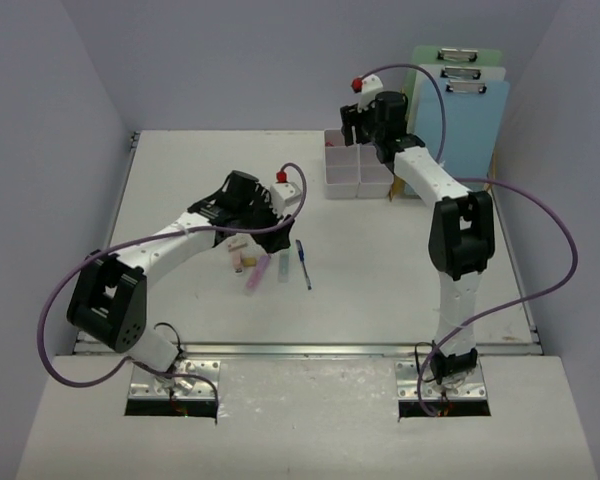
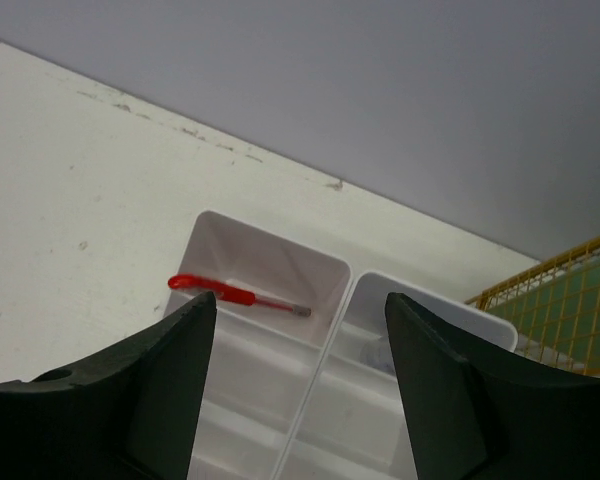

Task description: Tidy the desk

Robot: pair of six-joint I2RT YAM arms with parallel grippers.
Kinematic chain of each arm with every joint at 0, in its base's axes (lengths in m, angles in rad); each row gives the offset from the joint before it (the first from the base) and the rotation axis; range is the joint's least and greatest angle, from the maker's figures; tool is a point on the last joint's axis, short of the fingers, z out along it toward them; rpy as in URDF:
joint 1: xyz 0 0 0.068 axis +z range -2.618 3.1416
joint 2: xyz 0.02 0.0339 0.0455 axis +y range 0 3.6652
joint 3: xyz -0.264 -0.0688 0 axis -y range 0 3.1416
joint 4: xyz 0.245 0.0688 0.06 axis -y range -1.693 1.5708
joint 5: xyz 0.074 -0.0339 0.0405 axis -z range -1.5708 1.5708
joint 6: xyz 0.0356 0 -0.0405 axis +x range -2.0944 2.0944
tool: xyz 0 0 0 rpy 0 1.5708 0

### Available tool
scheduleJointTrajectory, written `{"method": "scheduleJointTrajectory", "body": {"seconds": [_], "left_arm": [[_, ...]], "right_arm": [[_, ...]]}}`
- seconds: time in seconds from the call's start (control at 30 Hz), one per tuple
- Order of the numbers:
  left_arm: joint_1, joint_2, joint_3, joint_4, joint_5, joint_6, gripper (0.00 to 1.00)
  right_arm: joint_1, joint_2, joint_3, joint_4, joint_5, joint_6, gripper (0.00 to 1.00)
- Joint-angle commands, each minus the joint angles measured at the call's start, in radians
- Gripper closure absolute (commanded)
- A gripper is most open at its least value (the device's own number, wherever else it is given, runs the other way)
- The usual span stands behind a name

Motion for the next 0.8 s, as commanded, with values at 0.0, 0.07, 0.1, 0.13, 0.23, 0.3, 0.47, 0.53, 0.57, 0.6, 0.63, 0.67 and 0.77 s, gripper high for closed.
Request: {"method": "scheduleJointTrajectory", "body": {"seconds": [0.0, 0.07, 0.1, 0.13, 0.23, 0.3, 0.47, 0.53, 0.57, 0.6, 0.63, 0.67, 0.77], "left_arm": [[-0.106, 0.083, 0.129, -0.015, -0.158, -0.31, 0.5], [-0.151, 0.135, 0.161, -0.068, -0.215, -0.38, 0.53], [-0.165, 0.157, 0.164, -0.073, -0.25, -0.417, 0.55], [-0.175, 0.182, 0.166, -0.078, -0.274, -0.45, 0.57], [-0.19, 0.259, 0.183, -0.098, -0.292, -0.516, 0.56], [-0.208, 0.299, 0.205, -0.109, -0.315, -0.562, 0.54], [-0.237, 0.368, 0.253, -0.135, -0.433, -0.671, 0.53], [-0.245, 0.398, 0.27, -0.138, -0.445, -0.692, 0.53], [-0.248, 0.416, 0.276, -0.141, -0.447, -0.693, 0.54], [-0.251, 0.441, 0.298, -0.153, -0.451, -0.695, 0.55], [-0.253, 0.465, 0.305, -0.157, -0.456, -0.697, 0.54], [-0.254, 0.473, 0.315, -0.159, -0.461, -0.697, 0.55], [-0.256, 0.505, 0.331, -0.162, -0.469, -0.701, 0.55]], "right_arm": [[-0.002, -0.178, -0.041, -0.019, 0.009, 0.047, 0.3], [-0.01, -0.248, -0.074, -0.045, -0.001, 0.057, 0.28], [-0.014, -0.279, -0.091, -0.063, -0.004, 0.058, 0.28], [-0.019, -0.308, -0.107, -0.076, -0.007, 0.059, 0.28], [-0.037, -0.388, -0.161, -0.086, -0.015, 0.058, 0.27], [-0.051, -0.429, -0.201, -0.088, -0.017, 0.058, 0.27], [-0.083, -0.506, -0.26, -0.093, -0.021, 0.059, 0.26], [-0.093, -0.522, -0.277, -0.093, -0.024, 0.063, 0.26], [-0.095, -0.524, -0.283, -0.092, -0.023, 0.066, 0.26], [-0.101, -0.53, -0.29, -0.093, -0.024, 0.071, 0.26], [-0.102, -0.534, -0.292, -0.093, -0.026, 0.074, 0.26], [-0.105, -0.536, -0.297, -0.094, -0.027, 0.075, 0.26], [-0.107, -0.546, -0.32, -0.091, -0.028, 0.073, 0.26]]}}
